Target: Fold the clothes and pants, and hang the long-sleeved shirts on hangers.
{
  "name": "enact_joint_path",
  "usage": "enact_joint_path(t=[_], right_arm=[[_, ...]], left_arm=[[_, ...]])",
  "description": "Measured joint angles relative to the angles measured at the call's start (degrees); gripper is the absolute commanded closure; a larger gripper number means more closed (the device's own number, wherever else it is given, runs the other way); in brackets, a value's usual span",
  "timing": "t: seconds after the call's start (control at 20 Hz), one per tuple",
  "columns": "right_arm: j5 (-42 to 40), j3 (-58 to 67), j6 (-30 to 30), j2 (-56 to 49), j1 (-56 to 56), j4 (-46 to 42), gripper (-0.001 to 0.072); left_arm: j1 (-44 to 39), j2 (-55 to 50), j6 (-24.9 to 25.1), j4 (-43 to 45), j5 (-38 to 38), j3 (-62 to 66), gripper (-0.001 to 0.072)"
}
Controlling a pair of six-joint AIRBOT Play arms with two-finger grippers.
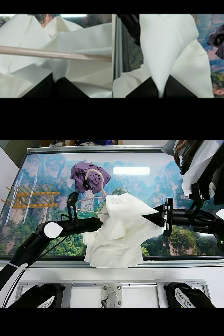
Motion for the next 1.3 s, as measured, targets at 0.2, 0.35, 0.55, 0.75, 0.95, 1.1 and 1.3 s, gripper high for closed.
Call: enact_joint_path(t=[0.2,0.35,0.55,0.75,0.95,1.1,1.3], right_arm=[[-0.6,0.0,3.8,2.6,0.0,-0.1,0.0696],[-1.0,0.0,6.6,4.8,0.0,-0.2,0.0697],[-1.3,0.0,10.4,7.6,0.0,-0.2,0.0697],[-1.7,0.0,13.4,9.8,0.1,-0.2,0.0698],[-4.6,0.0,16.3,10.7,2.0,1.0,0.0699],[-7.2,0.0,17.2,10.8,4.3,3.3,0.0699],[-8.5,0.0,17.8,11.0,5.4,6.6,0.0699]], left_arm=[[5.3,2.7,-2.3,5.5,-4.7,0.0,0.0685],[10.0,4.5,-3.0,7.4,-8.3,0.1,0.0685],[13.9,6.2,-2.8,8.3,-11.2,0.1,0.0685],[17.7,7.6,-2.5,8.5,-12.1,0.1,0.0685],[17.7,7.0,-1.4,7.8,-12.3,0.5,0.0685],[15.4,4.2,-0.7,7.1,-12.4,2.3,0.0685],[14.9,-0.3,-0.1,6.4,-14.1,6.7,0.0685]])
